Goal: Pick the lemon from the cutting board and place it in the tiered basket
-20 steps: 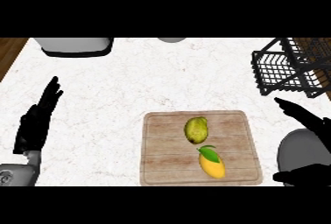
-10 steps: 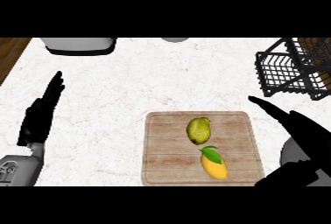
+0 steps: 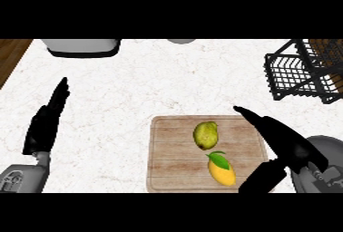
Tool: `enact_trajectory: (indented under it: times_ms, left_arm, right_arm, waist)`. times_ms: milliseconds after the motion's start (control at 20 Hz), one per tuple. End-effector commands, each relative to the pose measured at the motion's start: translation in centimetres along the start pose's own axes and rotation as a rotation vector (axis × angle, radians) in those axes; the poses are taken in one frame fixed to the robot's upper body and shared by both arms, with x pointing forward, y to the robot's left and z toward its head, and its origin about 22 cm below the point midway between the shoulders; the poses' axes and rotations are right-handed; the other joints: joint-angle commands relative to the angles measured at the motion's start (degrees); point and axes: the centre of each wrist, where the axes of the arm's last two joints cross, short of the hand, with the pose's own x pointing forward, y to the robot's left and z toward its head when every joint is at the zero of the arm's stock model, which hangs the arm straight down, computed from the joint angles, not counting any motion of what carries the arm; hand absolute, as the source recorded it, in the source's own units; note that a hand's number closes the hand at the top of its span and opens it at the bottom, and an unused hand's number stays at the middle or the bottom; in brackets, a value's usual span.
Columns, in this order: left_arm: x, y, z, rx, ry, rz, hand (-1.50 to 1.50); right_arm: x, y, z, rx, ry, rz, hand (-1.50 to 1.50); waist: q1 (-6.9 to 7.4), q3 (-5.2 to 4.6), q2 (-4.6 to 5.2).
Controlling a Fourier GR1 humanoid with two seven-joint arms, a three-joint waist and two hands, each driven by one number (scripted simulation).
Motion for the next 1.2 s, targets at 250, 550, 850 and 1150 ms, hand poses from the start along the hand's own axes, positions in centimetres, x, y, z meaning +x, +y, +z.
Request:
enact_trajectory:
  times_ms: [250,550,850,1150]
  left_arm:
    - [-0.1,-1.0,0.1,0.002,-0.002,-0.008,0.00]
    - [0.3,0.9,0.4,0.016,0.003,-0.012,0.00]
    - [0.8,0.6,1.4,0.014,-0.006,-0.013,0.00]
    - [-0.1,-1.0,-0.5,0.005,0.010,-0.002,0.00]
  right_arm:
    - [1.2,1.7,-0.4,0.046,0.108,0.103,-1.50]
    - [0.4,4.0,-0.1,0.006,0.088,0.177,-1.50]
    - [0.5,3.7,0.6,-0.052,0.097,0.224,-1.50]
    - [0.5,7.6,-0.3,-0.036,0.098,0.222,-1.50]
  waist:
    - [-0.33,0.02,-0.04]
    - [-0.18,0.03,-0.09]
    - [-0.22,0.04,-0.11]
    - [-0.58,0.02,0.03]
